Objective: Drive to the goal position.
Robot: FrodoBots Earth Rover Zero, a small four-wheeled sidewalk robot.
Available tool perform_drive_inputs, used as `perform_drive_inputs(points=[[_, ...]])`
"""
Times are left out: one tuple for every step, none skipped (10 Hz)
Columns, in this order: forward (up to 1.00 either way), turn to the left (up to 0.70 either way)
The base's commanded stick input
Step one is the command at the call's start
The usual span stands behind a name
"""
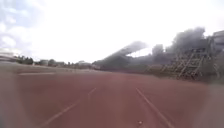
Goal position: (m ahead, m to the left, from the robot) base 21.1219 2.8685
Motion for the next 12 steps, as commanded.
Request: perform_drive_inputs(points=[[0.70,0.00],[0.70,0.00],[0.70,0.00],[0.70,0.00],[0.70,0.00],[0.70,0.00],[0.70,0.00],[0.70,0.00],[0.70,0.00],[0.70,0.00],[0.70,0.00],[0.70,0.00]])
